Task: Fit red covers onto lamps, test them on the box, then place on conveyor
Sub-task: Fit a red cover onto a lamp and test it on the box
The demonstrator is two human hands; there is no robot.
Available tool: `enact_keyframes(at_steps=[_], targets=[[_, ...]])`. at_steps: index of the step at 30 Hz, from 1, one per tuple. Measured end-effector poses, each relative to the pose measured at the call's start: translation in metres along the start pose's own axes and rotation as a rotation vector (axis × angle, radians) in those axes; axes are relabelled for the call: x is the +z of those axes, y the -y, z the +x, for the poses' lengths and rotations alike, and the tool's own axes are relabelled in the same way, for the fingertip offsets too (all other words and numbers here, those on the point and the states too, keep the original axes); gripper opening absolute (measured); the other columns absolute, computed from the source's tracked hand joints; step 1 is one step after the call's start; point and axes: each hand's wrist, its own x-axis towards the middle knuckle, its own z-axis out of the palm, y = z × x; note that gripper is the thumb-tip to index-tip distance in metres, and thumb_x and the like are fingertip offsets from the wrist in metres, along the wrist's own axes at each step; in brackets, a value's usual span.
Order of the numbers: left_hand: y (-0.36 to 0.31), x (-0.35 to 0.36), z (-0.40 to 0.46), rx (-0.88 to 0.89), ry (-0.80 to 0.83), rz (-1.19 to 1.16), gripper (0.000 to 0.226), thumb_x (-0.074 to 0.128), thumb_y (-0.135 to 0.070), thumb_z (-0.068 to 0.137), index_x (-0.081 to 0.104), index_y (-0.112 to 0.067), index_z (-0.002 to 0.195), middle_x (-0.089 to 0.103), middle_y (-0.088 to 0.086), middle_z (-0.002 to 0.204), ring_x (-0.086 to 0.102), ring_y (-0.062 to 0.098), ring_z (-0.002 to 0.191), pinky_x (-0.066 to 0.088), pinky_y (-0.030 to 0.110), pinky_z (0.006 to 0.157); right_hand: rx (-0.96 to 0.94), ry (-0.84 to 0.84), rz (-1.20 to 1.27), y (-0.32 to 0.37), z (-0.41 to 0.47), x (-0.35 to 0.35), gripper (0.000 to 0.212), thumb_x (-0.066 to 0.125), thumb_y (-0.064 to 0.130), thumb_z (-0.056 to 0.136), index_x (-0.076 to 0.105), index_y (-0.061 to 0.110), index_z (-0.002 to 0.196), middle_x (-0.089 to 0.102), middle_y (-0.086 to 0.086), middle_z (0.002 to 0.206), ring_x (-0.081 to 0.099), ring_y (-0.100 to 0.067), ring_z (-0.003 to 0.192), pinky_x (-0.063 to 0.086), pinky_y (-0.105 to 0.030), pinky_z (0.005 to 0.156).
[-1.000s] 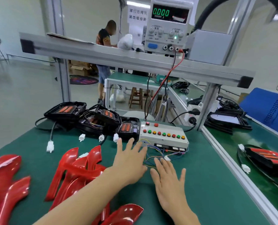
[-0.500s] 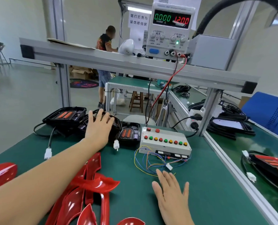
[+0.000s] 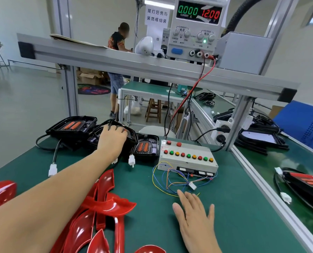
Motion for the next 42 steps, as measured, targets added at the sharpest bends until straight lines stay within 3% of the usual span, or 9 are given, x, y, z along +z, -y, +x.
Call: enact_keyframes(at_steps=[5, 8, 11, 23, 27, 31, 36, 39, 42], targets=[[0.003, 0.002, 0.001, 0.030, -0.060, 0.064, 0.038, 0.053, -0.008, 0.085, 0.053, -0.017, 0.123, 0.057, 0.002, 0.121, 0.048, 0.026, 0.113, 0.034, 0.034, 0.093, -0.006, -0.006, 0.000, -0.001, 0.000, 0.002, 0.049, 0.015, 0.053, 0.102, 0.013, 0.046, 0.150, 0.008, 0.018, 0.159, -0.004, -0.004, 0.148, -0.013, -0.048, 0.116], [0.007, -0.004, -0.004, 0.088, -0.169, 0.104, 0.027, 0.072, -0.003, 0.068, 0.066, -0.009, 0.094, 0.066, 0.007, 0.091, 0.060, 0.028, 0.086, 0.045, 0.036, 0.076, 0.002, -0.014, -0.004, -0.002, 0.002, 0.003, 0.048, 0.016, 0.054, 0.102, 0.015, 0.047, 0.149, 0.008, 0.020, 0.159, -0.004, -0.003, 0.147, -0.013, -0.047, 0.116], [0.014, -0.009, -0.007, 0.164, -0.275, 0.088, 0.029, 0.079, 0.007, 0.047, 0.064, -0.006, 0.068, 0.060, 0.009, 0.065, 0.059, 0.028, 0.061, 0.046, 0.033, 0.059, 0.005, -0.022, -0.018, -0.003, 0.003, 0.004, 0.048, 0.017, 0.055, 0.101, 0.015, 0.048, 0.149, 0.009, 0.020, 0.158, -0.003, -0.002, 0.147, -0.012, -0.047, 0.116], [0.013, -0.022, -0.031, 0.408, -0.550, -0.216, 0.029, 0.067, 0.022, 0.056, 0.061, -0.004, 0.069, 0.057, 0.011, 0.068, 0.054, 0.028, 0.061, 0.047, 0.035, 0.054, 0.013, -0.070, 0.004, -0.003, 0.003, 0.003, 0.048, 0.019, 0.055, 0.101, 0.023, 0.044, 0.147, 0.019, 0.018, 0.154, 0.006, -0.003, 0.146, -0.011, -0.045, 0.117], [0.005, -0.038, -0.047, 0.470, -0.634, -0.308, 0.022, 0.068, 0.019, 0.063, 0.064, -0.002, 0.070, 0.062, 0.012, 0.072, 0.058, 0.029, 0.062, 0.050, 0.039, 0.055, -0.018, -0.180, 0.067, -0.002, 0.001, -0.003, 0.048, 0.026, 0.051, 0.101, 0.028, 0.039, 0.147, 0.026, 0.017, 0.152, 0.014, -0.002, 0.143, -0.008, -0.035, 0.117], [-0.012, -0.058, -0.073, 0.552, -0.711, -0.398, 0.020, 0.052, 0.012, 0.079, 0.067, 0.000, 0.073, 0.064, 0.014, 0.076, 0.058, 0.029, 0.062, 0.052, 0.037, 0.059, -0.093, -0.292, 0.488, 0.003, -0.003, -0.010, 0.053, 0.042, 0.051, 0.092, 0.046, 0.029, 0.140, 0.042, 0.012, 0.145, 0.032, -0.001, 0.136, 0.022, -0.023, 0.113], [-0.039, -0.074, -0.108, 0.693, -0.675, -0.471, 0.022, 0.048, 0.002, 0.087, 0.069, -0.001, 0.080, 0.066, 0.013, 0.084, 0.060, 0.028, 0.069, 0.052, 0.035, 0.066, -0.084, -0.130, 1.016, 0.023, 0.001, -0.017, 0.048, 0.054, 0.046, 0.086, 0.058, 0.025, 0.129, 0.065, 0.024, 0.118, 0.054, 0.015, 0.111, 0.039, -0.004, 0.091], [-0.059, -0.077, -0.125, 0.763, -0.692, -0.526, 0.027, 0.045, -0.001, 0.093, 0.069, -0.002, 0.081, 0.065, 0.011, 0.084, 0.059, 0.027, 0.070, 0.051, 0.035, 0.068, -0.082, 0.020, 1.393, 0.030, 0.005, -0.022, 0.050, 0.054, 0.047, 0.084, 0.064, 0.017, 0.123, 0.071, 0.006, 0.117, 0.063, -0.008, 0.112, 0.048, -0.028, 0.098], [-0.073, -0.079, -0.131, 0.788, -0.666, -0.592, 0.032, 0.040, -0.001, 0.096, 0.068, -0.001, 0.080, 0.064, 0.011, 0.082, 0.057, 0.027, 0.069, 0.050, 0.036, 0.066, 0.011, 0.148, 1.781, 0.028, 0.008, -0.030, 0.051, 0.057, 0.034, 0.083, 0.063, -0.001, 0.120, 0.069, -0.019, 0.115, 0.070, -0.023, 0.098, 0.059, -0.033, 0.080]])
